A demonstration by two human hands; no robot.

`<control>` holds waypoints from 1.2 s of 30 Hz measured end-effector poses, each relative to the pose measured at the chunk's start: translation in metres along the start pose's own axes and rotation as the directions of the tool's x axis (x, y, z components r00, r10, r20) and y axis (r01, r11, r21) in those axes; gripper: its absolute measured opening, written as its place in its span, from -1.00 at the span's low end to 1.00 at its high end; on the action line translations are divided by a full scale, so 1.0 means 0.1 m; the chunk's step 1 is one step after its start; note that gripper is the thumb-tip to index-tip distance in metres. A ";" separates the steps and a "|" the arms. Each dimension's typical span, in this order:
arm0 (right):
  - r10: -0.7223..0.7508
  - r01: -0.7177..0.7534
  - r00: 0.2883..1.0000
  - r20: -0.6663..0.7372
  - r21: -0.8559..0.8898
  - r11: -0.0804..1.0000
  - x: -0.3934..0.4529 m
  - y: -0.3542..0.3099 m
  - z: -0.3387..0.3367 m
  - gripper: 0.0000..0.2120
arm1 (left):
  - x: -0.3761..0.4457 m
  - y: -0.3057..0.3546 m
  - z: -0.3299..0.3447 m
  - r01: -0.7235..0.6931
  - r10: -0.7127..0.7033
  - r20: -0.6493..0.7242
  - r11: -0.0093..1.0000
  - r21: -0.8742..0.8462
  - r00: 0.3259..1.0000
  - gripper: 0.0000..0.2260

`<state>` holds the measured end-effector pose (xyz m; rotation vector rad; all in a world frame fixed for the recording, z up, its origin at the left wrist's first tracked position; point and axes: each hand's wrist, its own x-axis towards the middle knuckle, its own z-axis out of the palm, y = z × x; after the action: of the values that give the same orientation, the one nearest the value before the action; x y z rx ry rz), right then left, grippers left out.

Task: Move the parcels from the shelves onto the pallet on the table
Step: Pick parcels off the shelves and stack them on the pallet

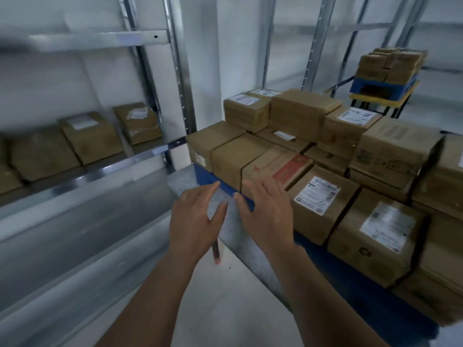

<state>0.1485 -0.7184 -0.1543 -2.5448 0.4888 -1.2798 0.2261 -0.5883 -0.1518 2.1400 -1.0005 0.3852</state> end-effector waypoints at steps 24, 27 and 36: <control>-0.368 0.246 0.890 0.270 0.395 0.885 -0.58 -3.23 1.49 -0.60 | -1.62 -2.11 -2.38 0.480 -0.352 -0.402 0.832 0.280 0.845 -0.57; -0.420 0.257 0.863 0.279 0.474 0.842 -0.63 -3.53 1.71 -0.59 | -1.79 -2.28 -2.56 0.557 -0.405 -0.440 0.773 0.303 0.801 -0.56; -0.438 0.212 0.840 0.320 0.550 0.808 -0.39 -3.97 2.55 -0.58 | -1.46 -3.12 -2.76 0.631 -0.493 -0.403 0.676 0.381 0.771 -0.53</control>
<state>0.4056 -0.3220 -0.1853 -2.3972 -0.3675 -0.7372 0.3766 -0.1756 -0.1925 2.6269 -0.0181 0.6490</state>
